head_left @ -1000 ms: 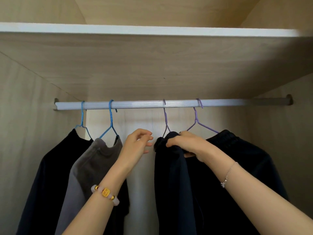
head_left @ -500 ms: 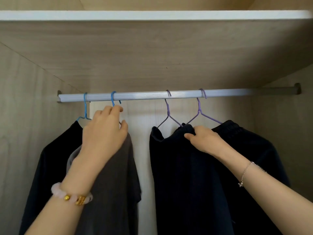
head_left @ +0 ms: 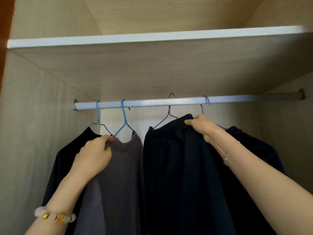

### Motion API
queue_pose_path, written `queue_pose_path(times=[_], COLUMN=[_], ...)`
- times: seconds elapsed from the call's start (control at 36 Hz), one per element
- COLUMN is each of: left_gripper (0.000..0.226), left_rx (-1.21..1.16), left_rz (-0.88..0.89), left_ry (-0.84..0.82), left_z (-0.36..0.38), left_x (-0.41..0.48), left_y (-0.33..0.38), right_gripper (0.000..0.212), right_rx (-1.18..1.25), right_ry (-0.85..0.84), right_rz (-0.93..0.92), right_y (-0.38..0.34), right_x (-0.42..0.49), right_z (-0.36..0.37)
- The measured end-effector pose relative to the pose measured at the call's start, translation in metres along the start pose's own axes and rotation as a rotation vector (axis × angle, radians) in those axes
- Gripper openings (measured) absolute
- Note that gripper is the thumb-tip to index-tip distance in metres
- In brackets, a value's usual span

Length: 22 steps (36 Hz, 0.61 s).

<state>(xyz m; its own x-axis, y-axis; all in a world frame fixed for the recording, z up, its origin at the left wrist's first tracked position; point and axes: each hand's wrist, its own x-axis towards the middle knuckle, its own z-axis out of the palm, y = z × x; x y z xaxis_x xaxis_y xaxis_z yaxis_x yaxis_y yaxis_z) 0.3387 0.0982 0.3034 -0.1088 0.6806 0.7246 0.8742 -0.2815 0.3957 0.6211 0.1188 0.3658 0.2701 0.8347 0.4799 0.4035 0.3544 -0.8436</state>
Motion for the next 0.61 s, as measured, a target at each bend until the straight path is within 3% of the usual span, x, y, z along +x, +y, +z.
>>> queue_pose_path(times=[0.22,0.39,0.61], left_gripper=[0.043,0.059,0.06], left_rx=[-0.382,-0.498,-0.649], left_rz=[0.077,0.141,0.052], left_ry=[0.079,0.098,0.051], left_z=[0.016,0.035,0.085], left_x=[-0.028,-0.063,-0.108], left_y=[-0.003,0.003,0.007], right_gripper=[0.028,0.02,0.021], right_rx=[0.016,0.086,0.08], right_ry=[-0.031,-0.069,-0.075], right_rz=[0.081,0.104,0.12], right_y=[0.029,0.073,0.096], right_x=[-0.018,-0.085,-0.177], right_z=[0.006,-0.006,-0.051])
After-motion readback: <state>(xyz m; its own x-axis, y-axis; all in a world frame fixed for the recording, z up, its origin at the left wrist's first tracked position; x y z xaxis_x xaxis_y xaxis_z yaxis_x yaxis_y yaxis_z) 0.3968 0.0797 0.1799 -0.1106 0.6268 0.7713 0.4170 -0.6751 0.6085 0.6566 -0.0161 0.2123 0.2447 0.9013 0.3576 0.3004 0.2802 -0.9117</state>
